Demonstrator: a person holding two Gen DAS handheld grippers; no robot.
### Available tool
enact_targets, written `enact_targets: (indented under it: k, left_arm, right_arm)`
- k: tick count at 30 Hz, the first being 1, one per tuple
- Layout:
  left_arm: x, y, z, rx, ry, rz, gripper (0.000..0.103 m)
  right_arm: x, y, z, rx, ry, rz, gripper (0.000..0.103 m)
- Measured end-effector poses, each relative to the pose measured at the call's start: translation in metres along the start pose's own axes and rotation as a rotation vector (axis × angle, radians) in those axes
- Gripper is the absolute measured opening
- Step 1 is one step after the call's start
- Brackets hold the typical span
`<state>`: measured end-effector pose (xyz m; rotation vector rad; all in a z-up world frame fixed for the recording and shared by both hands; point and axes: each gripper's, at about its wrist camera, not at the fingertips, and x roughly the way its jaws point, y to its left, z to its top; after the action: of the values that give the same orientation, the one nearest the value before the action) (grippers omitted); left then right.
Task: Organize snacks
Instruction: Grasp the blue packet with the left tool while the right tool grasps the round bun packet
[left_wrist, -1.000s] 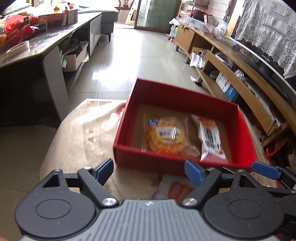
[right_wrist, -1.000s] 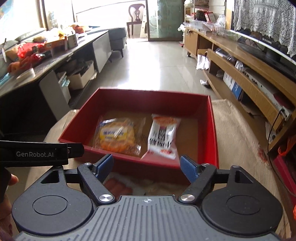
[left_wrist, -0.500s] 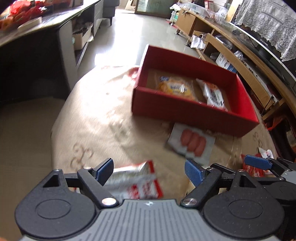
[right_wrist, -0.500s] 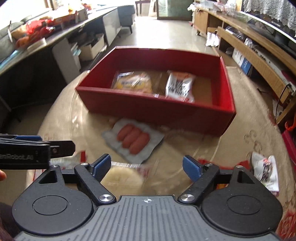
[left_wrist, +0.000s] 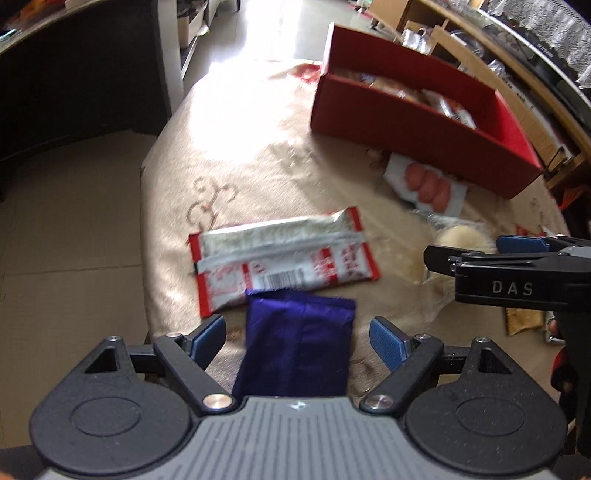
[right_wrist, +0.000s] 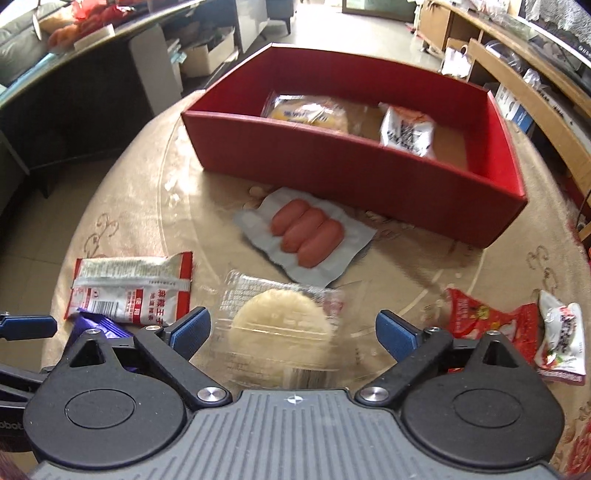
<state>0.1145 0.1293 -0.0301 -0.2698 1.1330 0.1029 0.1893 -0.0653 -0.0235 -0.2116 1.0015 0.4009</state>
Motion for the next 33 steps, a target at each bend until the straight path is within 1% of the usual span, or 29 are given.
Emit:
enact_targets:
  k: [3,6,7,9,10,14,15,17,19,21,24,26,27,31,33]
  left_arm:
    - [0.008,-0.004,-0.003,0.013,0.024,0.017,0.081]
    - [0.015,-0.014,-0.009,0.059,0.04,0.019,0.081]
    - [0.018,-0.018,-0.01,0.079,0.045,0.023,0.082]
    - [0.022,-0.026,-0.013,0.117,0.048,0.037,0.088]
    - [0.023,-0.029,-0.014,0.133,0.044,0.047,0.088]
    - [0.025,-0.034,-0.017,0.156,0.034,0.066,0.088]
    - [0.025,-0.035,-0.017,0.161,0.034,0.071,0.087]
    - [0.024,-0.036,-0.018,0.166,0.031,0.072,0.082]
    - [0.021,-0.038,-0.019,0.17,0.023,0.063,0.072]
    - [0.019,-0.04,-0.019,0.177,0.016,0.051,0.066]
    - [0.016,-0.044,-0.021,0.177,0.017,0.022,0.064]
    - [0.015,-0.049,-0.024,0.19,0.031,-0.009,0.065]
    - [0.016,-0.053,-0.025,0.204,0.03,-0.002,0.068]
    - [0.022,-0.063,-0.032,0.267,0.035,0.031,0.082]
    - [0.023,-0.064,-0.034,0.274,0.024,0.048,0.086]
  right_arm:
    - [0.006,0.006,-0.001,-0.013,0.02,0.004,0.098]
    - [0.012,0.01,-0.001,-0.025,0.03,-0.003,0.098]
    - [0.013,0.011,-0.002,-0.026,0.034,-0.004,0.098]
    - [0.016,0.01,-0.002,-0.026,0.043,-0.008,0.098]
    - [0.018,0.01,-0.002,-0.026,0.049,-0.013,0.098]
    - [0.023,0.011,-0.003,-0.048,0.054,-0.033,0.089]
    - [0.022,0.011,-0.003,-0.054,0.051,-0.035,0.088]
    - [0.019,0.01,-0.003,-0.06,0.045,-0.035,0.082]
    - [0.013,0.009,-0.004,-0.069,0.037,-0.044,0.078]
    - [0.008,0.008,-0.008,-0.077,0.039,-0.059,0.077]
    - [0.001,-0.001,-0.017,-0.056,0.048,-0.064,0.076]
    - [-0.007,-0.006,-0.024,-0.039,0.053,-0.061,0.076]
    - [-0.012,-0.008,-0.028,-0.036,0.051,-0.061,0.076]
    - [-0.027,-0.015,-0.041,-0.006,0.045,-0.05,0.076]
    - [-0.03,-0.018,-0.046,0.007,0.046,-0.038,0.076]
